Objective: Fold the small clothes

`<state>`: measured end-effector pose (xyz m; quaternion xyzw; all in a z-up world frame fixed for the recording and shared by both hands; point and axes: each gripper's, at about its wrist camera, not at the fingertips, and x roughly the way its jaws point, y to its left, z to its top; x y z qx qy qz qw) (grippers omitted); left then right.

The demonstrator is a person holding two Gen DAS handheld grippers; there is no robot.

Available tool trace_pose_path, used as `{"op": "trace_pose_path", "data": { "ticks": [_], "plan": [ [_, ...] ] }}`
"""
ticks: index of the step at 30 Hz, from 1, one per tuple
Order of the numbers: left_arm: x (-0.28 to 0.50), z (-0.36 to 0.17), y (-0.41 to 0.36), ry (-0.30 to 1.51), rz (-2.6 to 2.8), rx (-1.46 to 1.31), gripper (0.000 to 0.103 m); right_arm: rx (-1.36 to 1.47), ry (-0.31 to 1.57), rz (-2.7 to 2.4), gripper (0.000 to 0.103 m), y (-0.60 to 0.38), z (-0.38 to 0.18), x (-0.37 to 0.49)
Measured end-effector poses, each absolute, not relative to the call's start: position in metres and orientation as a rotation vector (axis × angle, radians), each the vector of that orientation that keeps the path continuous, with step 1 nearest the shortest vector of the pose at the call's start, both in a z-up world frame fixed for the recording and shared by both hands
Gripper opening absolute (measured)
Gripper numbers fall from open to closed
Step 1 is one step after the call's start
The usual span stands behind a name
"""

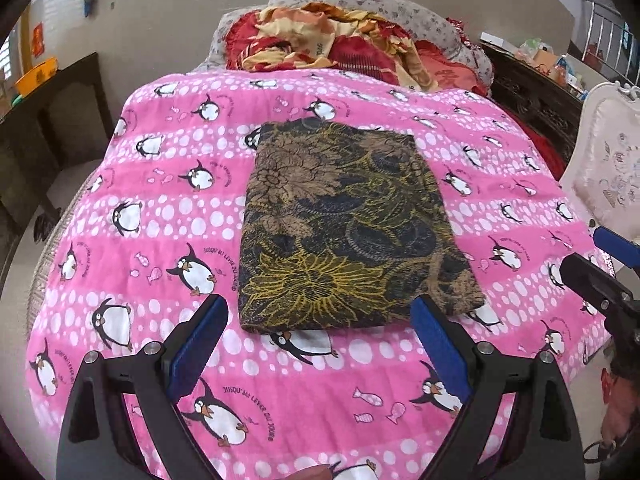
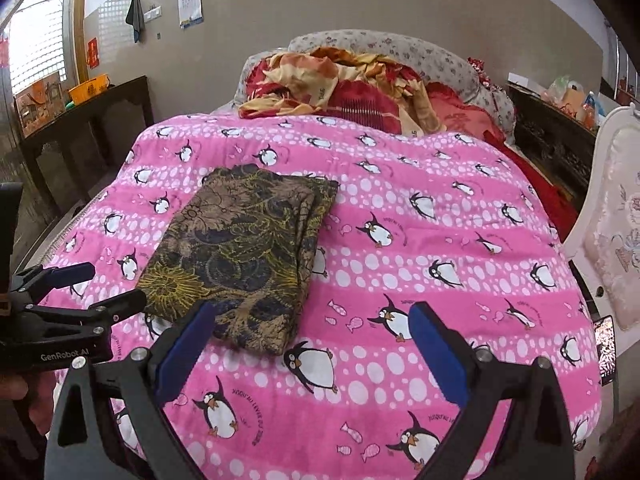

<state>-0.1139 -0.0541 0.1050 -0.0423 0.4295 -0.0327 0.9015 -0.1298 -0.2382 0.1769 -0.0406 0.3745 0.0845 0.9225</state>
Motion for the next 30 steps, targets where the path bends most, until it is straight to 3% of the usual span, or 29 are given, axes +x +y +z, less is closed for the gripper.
{"op": "trace_pose_path", "data": {
  "ticks": [30],
  "plan": [
    [-0.123,0.105,-0.049,0.815,0.004,-0.100,0.077,-0.119,0.796,0.128,0.100,-0.237,0.177,-0.154]
  ]
}}
